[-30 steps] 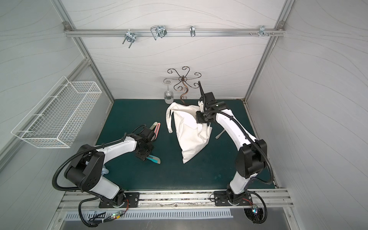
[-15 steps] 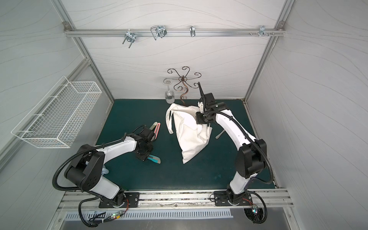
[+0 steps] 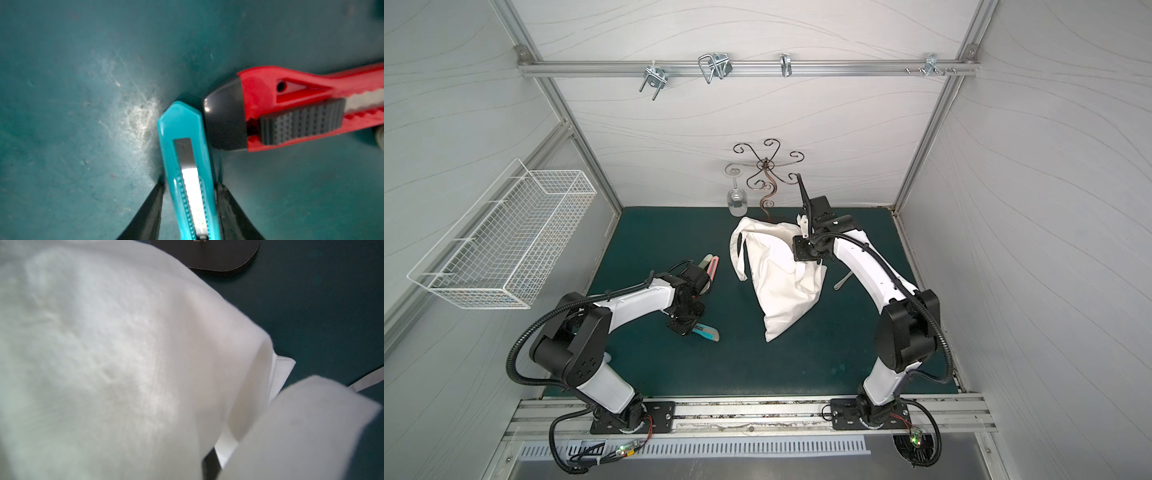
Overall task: Place the art knife into the pouch
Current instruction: Pick up the utility knife at the center of the board.
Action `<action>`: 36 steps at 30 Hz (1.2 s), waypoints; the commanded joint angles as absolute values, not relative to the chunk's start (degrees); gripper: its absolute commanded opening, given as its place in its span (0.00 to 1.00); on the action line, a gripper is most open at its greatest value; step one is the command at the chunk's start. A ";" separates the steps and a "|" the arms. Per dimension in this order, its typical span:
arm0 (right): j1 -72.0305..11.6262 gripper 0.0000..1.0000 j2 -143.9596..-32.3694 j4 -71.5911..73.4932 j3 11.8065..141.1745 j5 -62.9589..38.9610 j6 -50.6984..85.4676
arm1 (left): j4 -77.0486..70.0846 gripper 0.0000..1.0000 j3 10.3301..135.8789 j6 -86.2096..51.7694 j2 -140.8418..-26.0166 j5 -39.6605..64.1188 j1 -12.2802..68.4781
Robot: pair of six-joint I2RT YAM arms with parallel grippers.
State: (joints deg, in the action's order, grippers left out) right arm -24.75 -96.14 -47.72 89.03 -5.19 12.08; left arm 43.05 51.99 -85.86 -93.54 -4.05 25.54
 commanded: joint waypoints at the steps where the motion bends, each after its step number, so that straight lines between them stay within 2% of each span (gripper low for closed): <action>1: -25.31 0.00 -94.64 -48.61 88.18 -6.73 11.11 | 46.66 0.42 54.04 -85.41 -94.44 -5.06 25.47; 6: -25.31 0.00 -94.49 -48.56 88.11 -6.70 10.95 | 47.18 0.24 54.33 -83.98 -92.72 -7.79 25.93; 8: -25.31 0.00 -94.48 -48.67 88.15 -6.55 10.91 | 48.12 0.22 55.51 -82.23 -91.66 -9.64 25.92; 17: -25.54 0.00 -94.44 -49.30 87.93 -5.28 10.77 | 52.84 0.22 62.43 -73.55 -84.87 -14.47 26.01; 24: -27.27 0.00 -92.97 -49.89 87.13 -3.59 10.77 | 57.23 0.22 78.78 -61.18 -83.83 -17.35 25.93; 28: -28.27 0.00 -91.54 -50.69 87.01 -2.60 11.03 | 58.26 0.22 88.36 -56.11 -86.17 -14.73 25.98; 36: -29.13 0.00 -87.93 -52.61 88.49 -2.37 11.15 | 56.39 0.21 99.79 -50.66 -89.93 -8.79 26.49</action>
State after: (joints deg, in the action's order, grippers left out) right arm -28.64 -90.76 -49.89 87.29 -2.35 12.01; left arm 56.07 95.72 -54.81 -88.23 -10.81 25.78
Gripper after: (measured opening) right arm 0.064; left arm 0.299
